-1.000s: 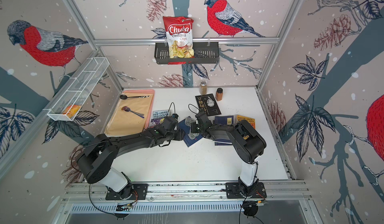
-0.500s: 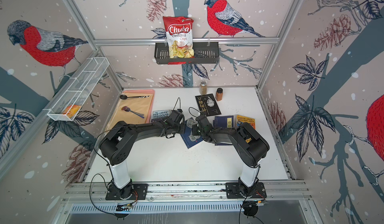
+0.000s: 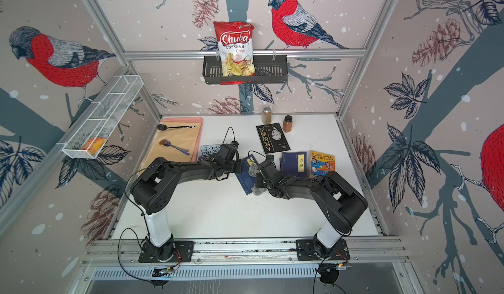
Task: Wipe the cover of the book
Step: Wipe the dirt from the cover of the book.
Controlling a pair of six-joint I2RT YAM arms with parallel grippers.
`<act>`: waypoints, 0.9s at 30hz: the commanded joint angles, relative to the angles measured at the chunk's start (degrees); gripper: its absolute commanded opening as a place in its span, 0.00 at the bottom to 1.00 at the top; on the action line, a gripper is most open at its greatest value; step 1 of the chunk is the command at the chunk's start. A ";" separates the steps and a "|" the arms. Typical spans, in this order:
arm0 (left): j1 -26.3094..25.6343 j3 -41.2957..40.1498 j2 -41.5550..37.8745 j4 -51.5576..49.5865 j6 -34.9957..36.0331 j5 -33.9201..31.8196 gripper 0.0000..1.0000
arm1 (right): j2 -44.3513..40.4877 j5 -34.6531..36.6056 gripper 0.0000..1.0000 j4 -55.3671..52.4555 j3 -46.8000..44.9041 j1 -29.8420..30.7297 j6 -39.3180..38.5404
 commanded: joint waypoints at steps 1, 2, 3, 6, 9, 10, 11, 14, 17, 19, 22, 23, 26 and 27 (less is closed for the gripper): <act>0.33 -1.75 1.60 -9.09 1.36 -0.13 0.00 | 5.67 -2.88 0.04 -7.31 4.69 -1.65 -1.44; 0.31 -1.95 1.65 -8.73 1.26 0.12 0.00 | 7.60 -3.37 0.04 -6.89 7.32 -2.29 -1.94; 0.32 -2.31 1.73 -8.28 1.25 0.47 0.00 | 9.70 -4.19 0.03 -6.87 10.46 -3.16 -2.38; 0.33 -2.80 1.82 -7.28 1.03 1.23 0.00 | 15.67 -6.23 0.02 -7.75 18.52 -4.71 -3.30; 0.53 -3.02 1.60 -7.11 1.05 1.14 0.00 | 17.59 -6.67 0.01 -9.20 20.23 -4.95 -3.56; 0.73 -3.32 1.43 -6.97 0.99 1.23 0.00 | 16.48 -6.72 0.01 -8.88 18.23 -4.81 -3.39; 0.99 -3.55 1.30 -6.73 1.10 1.38 0.00 | 15.05 -6.41 0.01 -8.54 15.90 -4.70 -3.01; 1.55 -4.07 1.05 -6.57 1.31 1.94 0.00 | 7.61 -3.66 0.01 -8.73 6.01 -3.63 -1.68; 1.71 -4.46 0.69 -6.49 1.67 2.03 0.00 | 0.42 -1.59 0.02 -10.60 -1.99 -1.68 0.53; 1.89 -4.56 0.86 -6.25 1.88 2.37 0.00 | -2.40 -1.05 0.02 -11.60 -4.61 0.08 2.17; 1.93 -4.63 1.42 -5.55 1.95 3.34 0.00 | -0.82 -1.65 0.02 -9.46 -4.15 1.66 2.83; 1.91 -4.76 1.66 -4.91 1.94 3.82 0.00 | 1.26 -2.19 0.02 -8.36 -2.84 1.50 2.78; 1.94 -5.02 2.19 -3.76 1.49 4.81 0.00 | 10.26 -2.97 0.01 -7.36 6.28 0.22 0.64; 1.89 -5.01 2.31 -3.68 1.41 4.99 0.00 | 13.39 -3.10 0.00 -7.55 10.50 -0.31 -0.11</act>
